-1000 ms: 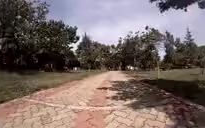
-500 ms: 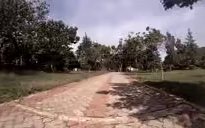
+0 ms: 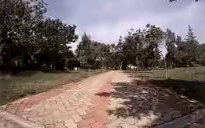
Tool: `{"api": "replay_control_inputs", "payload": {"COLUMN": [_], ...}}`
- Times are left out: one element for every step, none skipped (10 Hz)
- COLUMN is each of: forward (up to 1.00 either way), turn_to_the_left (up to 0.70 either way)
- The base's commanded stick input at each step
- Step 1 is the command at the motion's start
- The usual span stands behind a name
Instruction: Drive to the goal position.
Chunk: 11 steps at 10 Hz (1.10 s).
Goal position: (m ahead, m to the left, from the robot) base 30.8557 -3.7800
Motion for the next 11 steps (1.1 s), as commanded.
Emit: {"api": "replay_control_inputs", "payload": {"forward": [0.7,0.7,0.7,0.7,0.7,0.7,0.7,0.7,0.7,0.7,0.7], "turn_to_the_left": [0.0,0.0,0.0,0.0,0.0,0.0,0.0,-0.24,-0.35,-0.35,-0.35]}}
